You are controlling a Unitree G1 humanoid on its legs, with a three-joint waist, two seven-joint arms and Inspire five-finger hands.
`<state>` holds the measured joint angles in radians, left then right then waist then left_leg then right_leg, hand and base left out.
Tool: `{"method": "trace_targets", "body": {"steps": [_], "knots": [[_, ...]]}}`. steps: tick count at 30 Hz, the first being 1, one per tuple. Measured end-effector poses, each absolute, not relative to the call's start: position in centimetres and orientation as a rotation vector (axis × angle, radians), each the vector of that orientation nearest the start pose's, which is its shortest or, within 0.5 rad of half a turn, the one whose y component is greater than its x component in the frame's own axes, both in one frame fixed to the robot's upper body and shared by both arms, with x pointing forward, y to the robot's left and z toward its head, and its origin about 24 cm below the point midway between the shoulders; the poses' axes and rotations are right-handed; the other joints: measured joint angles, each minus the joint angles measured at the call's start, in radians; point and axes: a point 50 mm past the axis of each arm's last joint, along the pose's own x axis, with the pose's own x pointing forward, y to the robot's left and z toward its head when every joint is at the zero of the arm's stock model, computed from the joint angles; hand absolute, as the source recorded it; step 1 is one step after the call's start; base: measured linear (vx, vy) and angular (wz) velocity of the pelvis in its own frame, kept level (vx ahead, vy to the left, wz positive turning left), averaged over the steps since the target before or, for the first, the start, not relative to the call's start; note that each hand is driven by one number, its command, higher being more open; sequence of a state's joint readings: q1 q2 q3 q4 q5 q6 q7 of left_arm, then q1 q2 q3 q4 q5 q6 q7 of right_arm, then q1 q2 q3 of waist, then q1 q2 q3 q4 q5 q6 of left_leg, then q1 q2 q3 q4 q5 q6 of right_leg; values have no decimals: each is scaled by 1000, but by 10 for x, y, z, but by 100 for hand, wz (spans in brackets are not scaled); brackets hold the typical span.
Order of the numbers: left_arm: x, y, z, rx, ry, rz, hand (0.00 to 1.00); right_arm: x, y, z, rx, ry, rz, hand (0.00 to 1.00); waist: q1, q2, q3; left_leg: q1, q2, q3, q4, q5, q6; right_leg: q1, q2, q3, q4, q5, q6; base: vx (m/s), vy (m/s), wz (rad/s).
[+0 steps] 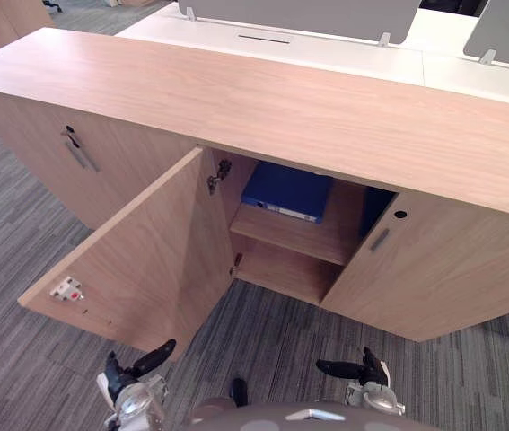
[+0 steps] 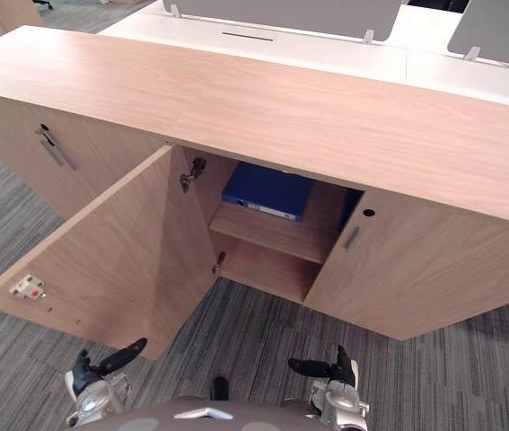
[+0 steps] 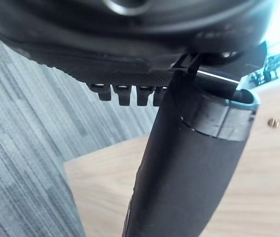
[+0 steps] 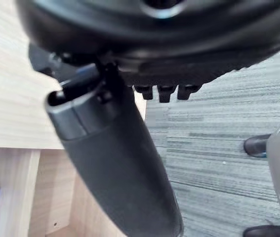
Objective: Walk over to the cabinet, pick up the folder, carry it to the office cabinet, place the folder inside the office cabinet, then close the office cabinet door
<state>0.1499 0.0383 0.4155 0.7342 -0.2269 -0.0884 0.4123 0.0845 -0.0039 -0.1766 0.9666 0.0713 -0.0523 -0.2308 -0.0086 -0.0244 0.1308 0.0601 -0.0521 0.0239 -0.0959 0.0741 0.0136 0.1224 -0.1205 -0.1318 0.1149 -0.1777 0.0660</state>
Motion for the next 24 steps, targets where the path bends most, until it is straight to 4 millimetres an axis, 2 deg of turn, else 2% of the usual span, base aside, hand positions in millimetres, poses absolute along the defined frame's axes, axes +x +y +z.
{"method": "trace_targets", "body": {"steps": [3, 12, 16, 17, 18, 20, 22, 24], "knots": [[101, 266, -114, -123, 731, 991, 100, 106, -192, -154, 21, 1007, -449, 100, 1, 8, -3, -7, 13, -8, 0, 6, -4, 3, 14, 4, -12, -2, 2, -110, -45, 10], [131, 264, -88, -89, 570, 917, 100, 108, -191, -153, -8, 1006, -437, 100, 6, -10, -13, -14, -1, -14, 6, 1, -5, 24, 15, 13, -42, 20, 6, 66, -13, 6], [130, 267, -83, -71, 547, 914, 100, 112, -190, -152, -6, 996, -433, 100, 12, -9, -14, 0, 13, -10, 7, 1, -6, 34, 23, 35, -40, 45, -6, 40, 4, 5], [130, 270, -82, -65, 540, 915, 100, 113, -190, -152, -6, 992, -431, 100, 19, -5, -13, 0, 17, -9, 7, 1, -6, 34, 27, 39, -40, 51, -9, -42, -9, -11], [130, 293, -73, 0, 519, 899, 100, 116, -190, -151, -7, 983, -425, 100, 28, -3, -11, 8, 32, -5, 7, -3, -12, 35, 41, 56, -40, 64, -17, -57, -18, -12], [134, 312, -62, 11, 476, 877, 100, 117, -190, -150, -1, 979, -402, 100, 28, -2, -14, 12, 43, -3, 7, -8, -20, 34, 51, 60, -38, 67, -22, -64, -25, -10], [144, 315, -57, 52, 445, 840, 100, 117, -192, -150, -24, 979, -387, 100, 30, 8, -12, 12, 47, -3, 1, -9, -21, 31, 54, 63, -36, 67, -22, -136, -38, -10], [148, 309, -59, 31, 437, 841, 100, 117, -195, -150, -43, 979, -380, 100, 31, 22, -9, 11, 44, 3, 1, -6, -18, 29, 51, 68, -36, 67, -22, -158, -16, -14]]}}
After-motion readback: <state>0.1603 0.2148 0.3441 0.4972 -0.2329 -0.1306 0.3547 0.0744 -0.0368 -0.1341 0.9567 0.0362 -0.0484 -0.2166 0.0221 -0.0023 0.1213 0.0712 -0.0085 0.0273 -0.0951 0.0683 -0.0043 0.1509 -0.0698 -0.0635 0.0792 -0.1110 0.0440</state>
